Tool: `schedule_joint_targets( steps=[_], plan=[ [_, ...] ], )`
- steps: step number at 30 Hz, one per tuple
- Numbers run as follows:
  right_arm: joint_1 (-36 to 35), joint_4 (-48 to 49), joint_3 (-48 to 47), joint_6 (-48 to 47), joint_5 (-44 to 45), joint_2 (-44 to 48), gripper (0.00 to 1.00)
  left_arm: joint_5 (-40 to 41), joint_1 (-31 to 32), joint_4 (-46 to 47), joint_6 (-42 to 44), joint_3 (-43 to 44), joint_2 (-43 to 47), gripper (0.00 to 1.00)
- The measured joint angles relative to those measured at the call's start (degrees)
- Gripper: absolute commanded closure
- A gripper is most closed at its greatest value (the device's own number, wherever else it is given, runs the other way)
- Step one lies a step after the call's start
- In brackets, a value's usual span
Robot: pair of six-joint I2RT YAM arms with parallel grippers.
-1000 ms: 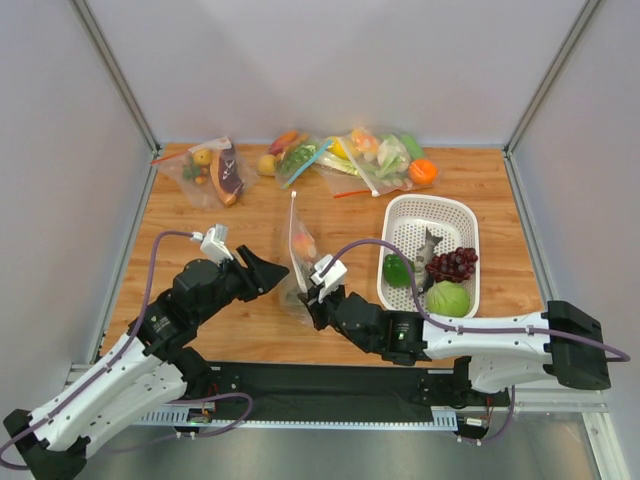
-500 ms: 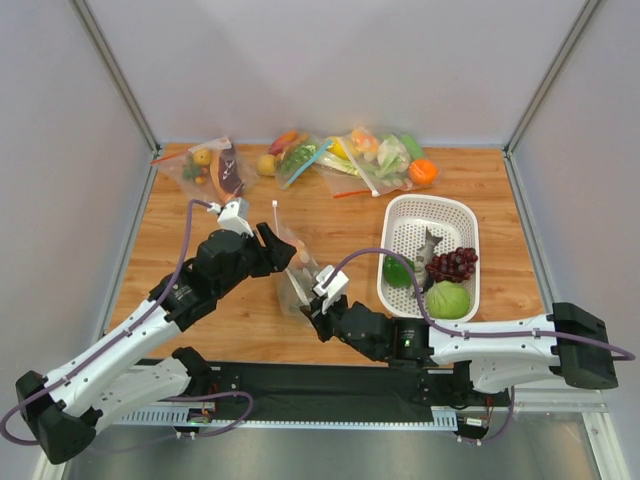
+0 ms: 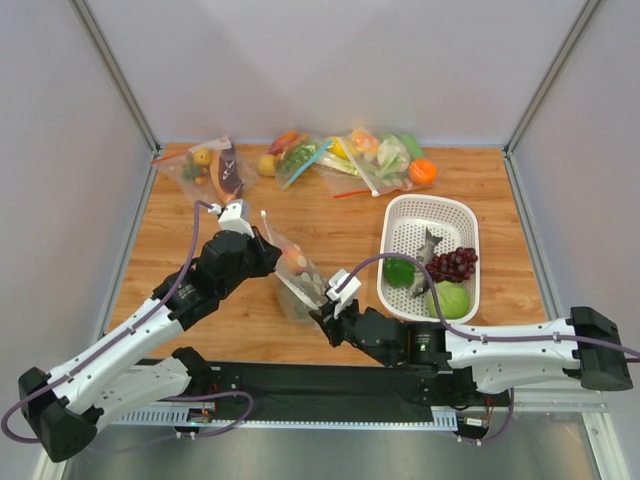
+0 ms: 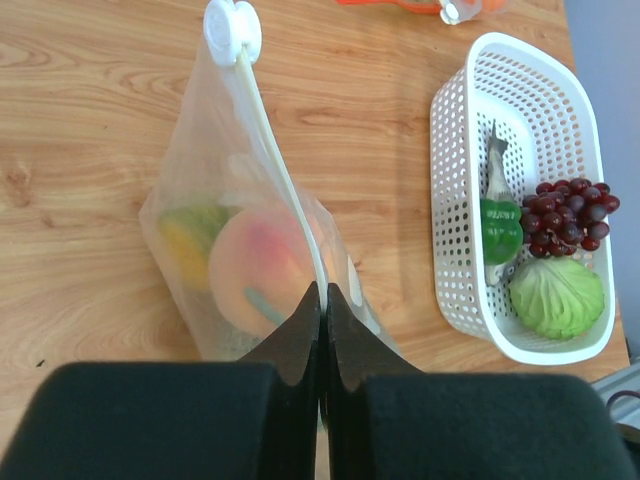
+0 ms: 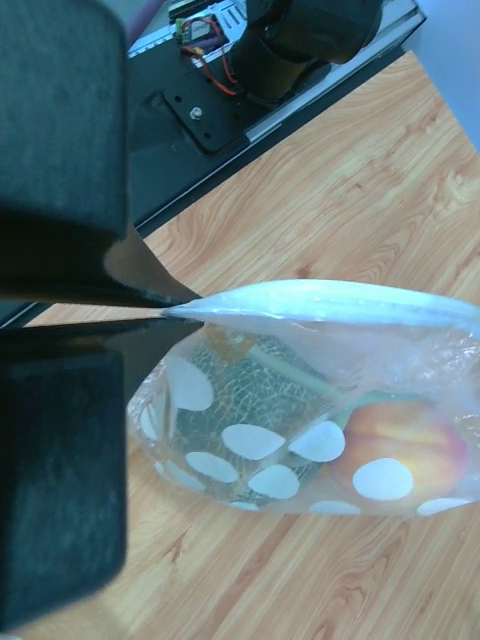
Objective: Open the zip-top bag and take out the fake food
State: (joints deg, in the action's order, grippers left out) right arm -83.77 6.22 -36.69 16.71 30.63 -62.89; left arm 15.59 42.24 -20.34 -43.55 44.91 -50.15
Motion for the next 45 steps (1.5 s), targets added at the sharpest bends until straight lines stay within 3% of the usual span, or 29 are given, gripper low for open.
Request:
schedule_joint_targets(
  steps=[1, 2, 5, 11, 16, 21, 29, 40, 43, 44, 45],
  plan=[
    [-0.11, -0.76, -0.02, 0.02, 0.33, 0.48, 0.80, -0.02, -0.02, -0.04, -0.04, -0.17, 0.28, 1.00],
    [-0.24, -2.12, -0.35, 0.09, 0.57, 0.92, 0.62, 0.00, -0.02, -0.11, -0.07, -0.22, 0.44, 1.00],
    [-0.61, -7.98, -3.23, -0.76, 1.68, 1.49, 0.42, -0.04, -0.02, -0.11, -0.55, -0.31, 0.87, 1.00],
    [-1.90, -17.20, -13.94, -4.55, 5.40, 3.43, 0.34, -0.48, -0.07, -0.39, -2.16, -0.35, 2.49, 1.00],
    [-1.95, -19.47, -22.69, -8.00, 8.00, 2.43, 0.33, -0.70, 0.17, -0.55, -3.21, -0.35, 3.61, 1.00],
    [-1.95, -20.22, -27.76, -9.29, 7.96, -4.63, 0.32, -0.52, 1.25, -1.05, -3.74, -0.35, 3.56, 1.00],
    [-1.95, -23.69, -30.42, -9.18, 5.07, -14.75, 0.32, -0.17, 2.89, -1.33, -4.07, -0.35, 3.56, 1.00],
    [0.37, -24.98, -31.63, -8.81, 3.91, -19.02, 0.31, 0.42, 5.53, -1.62, -4.04, -0.35, 3.58, 1.00],
    [1.55, -25.27, -31.56, -8.13, 3.45, -19.65, 0.37, 0.31, 5.68, -1.66, -4.04, -0.35, 3.76, 1.00],
    [1.84, -25.31, -31.50, -7.87, 3.32, -19.65, 0.44, 0.13, 5.68, -1.68, -4.04, -0.35, 3.91, 1.00],
    [2.21, -25.27, -31.41, -7.61, 3.30, -19.63, 0.60, -0.04, 5.68, -1.75, -4.02, -0.35, 4.13, 1.00]
  ],
)
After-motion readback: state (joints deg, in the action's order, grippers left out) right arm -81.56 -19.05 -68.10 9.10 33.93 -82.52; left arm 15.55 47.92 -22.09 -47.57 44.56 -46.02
